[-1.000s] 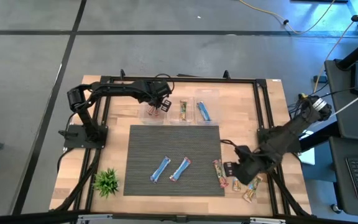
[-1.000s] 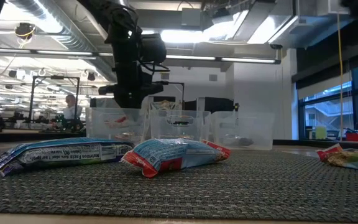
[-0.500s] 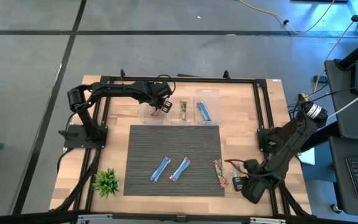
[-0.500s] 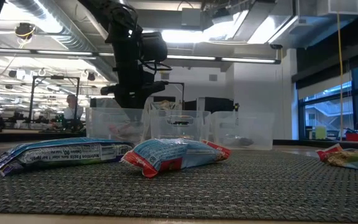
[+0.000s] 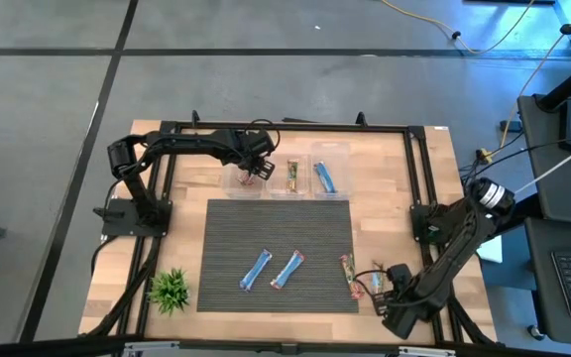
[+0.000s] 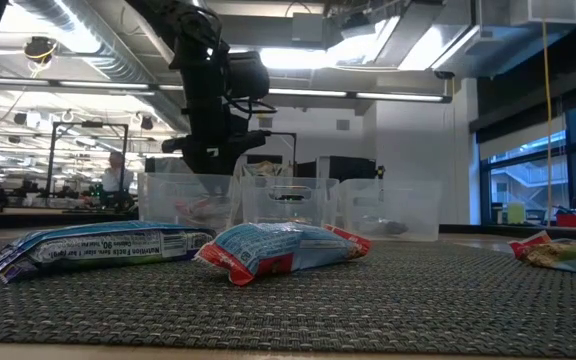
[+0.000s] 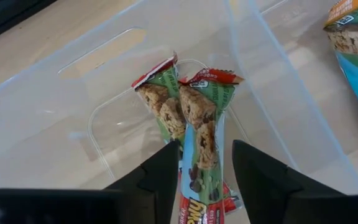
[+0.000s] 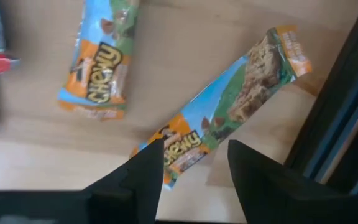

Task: Pick and place Granola Bars by type
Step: Put the right orange granola bar into the middle transparent bin

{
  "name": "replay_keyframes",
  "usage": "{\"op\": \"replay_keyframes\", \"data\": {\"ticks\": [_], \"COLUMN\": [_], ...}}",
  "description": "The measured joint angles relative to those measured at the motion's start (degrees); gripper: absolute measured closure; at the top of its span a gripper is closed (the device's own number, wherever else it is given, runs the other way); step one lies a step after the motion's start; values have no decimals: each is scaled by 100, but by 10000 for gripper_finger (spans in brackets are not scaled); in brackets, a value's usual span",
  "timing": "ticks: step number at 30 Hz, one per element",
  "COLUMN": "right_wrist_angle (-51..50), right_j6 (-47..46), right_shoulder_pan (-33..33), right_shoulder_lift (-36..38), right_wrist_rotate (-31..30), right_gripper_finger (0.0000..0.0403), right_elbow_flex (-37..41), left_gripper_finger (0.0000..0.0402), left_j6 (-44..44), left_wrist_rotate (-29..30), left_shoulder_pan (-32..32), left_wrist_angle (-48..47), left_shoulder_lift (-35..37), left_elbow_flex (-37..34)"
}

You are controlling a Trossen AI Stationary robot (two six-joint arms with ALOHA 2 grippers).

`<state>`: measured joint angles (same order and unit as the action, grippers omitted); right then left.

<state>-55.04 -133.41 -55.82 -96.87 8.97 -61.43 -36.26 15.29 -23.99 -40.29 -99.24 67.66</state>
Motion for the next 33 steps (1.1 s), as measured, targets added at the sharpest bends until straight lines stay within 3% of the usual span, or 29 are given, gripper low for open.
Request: {"op": "replay_keyframes", "data": {"ticks": [17,26,33], "right_wrist_angle": [114,310,393], "right_j6": [14,-8,-117], "right_shoulder_pan": [-71,-65,-65], "right_shoulder_lift": [-576,-937,-961], "right_wrist_rotate": [415,382,339], "right_gripper_finger": [131,139,189], "right_elbow_flex": [0,-22,-17], "left_gripper_finger": [256,256,256], "left_j6": [3,1,2], "left_wrist_rotate": [-258,-260,-299], "left_shoulder_pan": [0,0,0], "left_wrist_angle": [2,3,4], "left_shoulder_lift": [0,0,0], "left_elbow_flex": [0,0,0]}}
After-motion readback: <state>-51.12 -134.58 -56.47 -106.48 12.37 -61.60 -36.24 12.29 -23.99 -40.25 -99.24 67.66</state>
